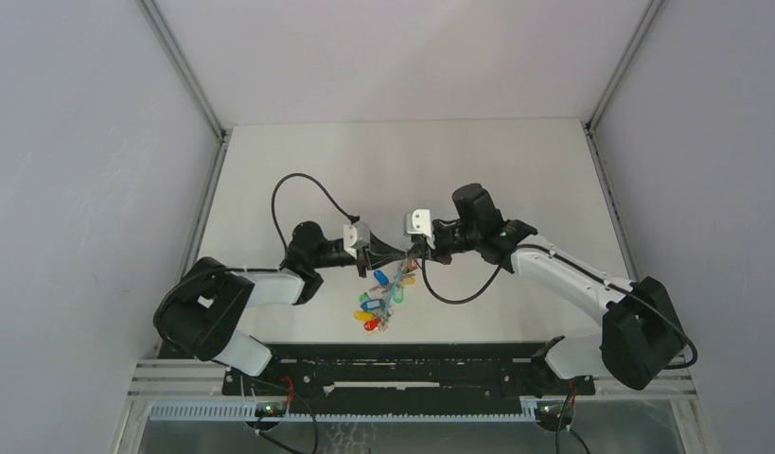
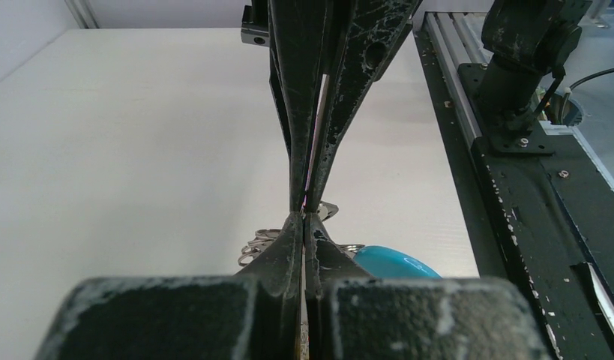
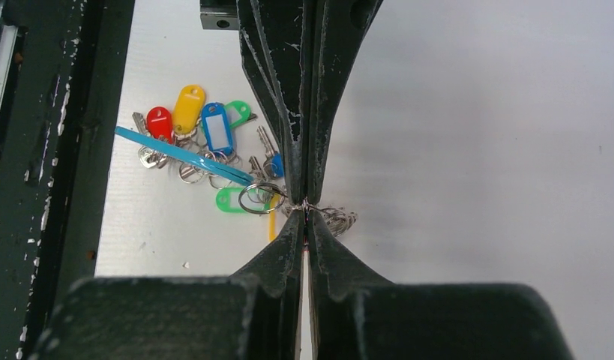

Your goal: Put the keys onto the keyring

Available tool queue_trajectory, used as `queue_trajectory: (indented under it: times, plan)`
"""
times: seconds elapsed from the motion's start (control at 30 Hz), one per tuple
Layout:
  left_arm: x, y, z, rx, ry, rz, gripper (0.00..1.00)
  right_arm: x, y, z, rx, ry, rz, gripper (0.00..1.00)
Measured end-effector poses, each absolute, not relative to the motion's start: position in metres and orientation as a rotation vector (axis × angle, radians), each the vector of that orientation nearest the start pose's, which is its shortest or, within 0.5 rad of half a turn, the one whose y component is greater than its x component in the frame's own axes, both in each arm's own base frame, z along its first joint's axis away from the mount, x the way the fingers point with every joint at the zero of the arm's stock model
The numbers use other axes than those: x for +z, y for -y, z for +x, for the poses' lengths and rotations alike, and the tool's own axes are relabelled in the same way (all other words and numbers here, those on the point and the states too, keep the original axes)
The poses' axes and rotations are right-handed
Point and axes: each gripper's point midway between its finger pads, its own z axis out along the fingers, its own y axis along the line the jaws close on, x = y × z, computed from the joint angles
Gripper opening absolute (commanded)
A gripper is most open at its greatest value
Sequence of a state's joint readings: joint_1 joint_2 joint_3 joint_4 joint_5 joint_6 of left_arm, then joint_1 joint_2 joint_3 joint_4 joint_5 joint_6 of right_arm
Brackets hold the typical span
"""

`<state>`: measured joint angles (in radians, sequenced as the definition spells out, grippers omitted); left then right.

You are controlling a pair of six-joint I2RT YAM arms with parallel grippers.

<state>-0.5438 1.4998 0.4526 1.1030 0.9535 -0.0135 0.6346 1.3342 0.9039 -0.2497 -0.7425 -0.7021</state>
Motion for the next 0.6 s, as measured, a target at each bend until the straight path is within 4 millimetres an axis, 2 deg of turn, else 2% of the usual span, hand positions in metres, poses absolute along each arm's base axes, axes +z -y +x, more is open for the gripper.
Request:
queue_trajectory:
  times: [0.13, 0.4, 0.47, 0.6]
  plan:
    - [0.165, 0.305, 0.23, -1.147, -1.211, 1.118, 0.0, 0.157, -0.292, 0.23, 0.778, -1.421, -1.63, 0.0]
    - [0.165, 0.301, 0.241, -1.156, -1.309, 0.979, 0.0, 0.163, -0.289, 0.232, 0.629, -1.401, -1.621, 0.0]
    - [0.165, 0.297, 0.246, -1.138, -1.325, 0.928, 0.0, 0.163, -0.289, 0.227, 0.62, -1.396, -1.623, 0.0]
    - [0.174, 0.292, 0.256, -1.11, -1.311, 0.84, 0.0, 0.151, -0.288, 0.216, 0.623, -1.413, -1.639, 0.0]
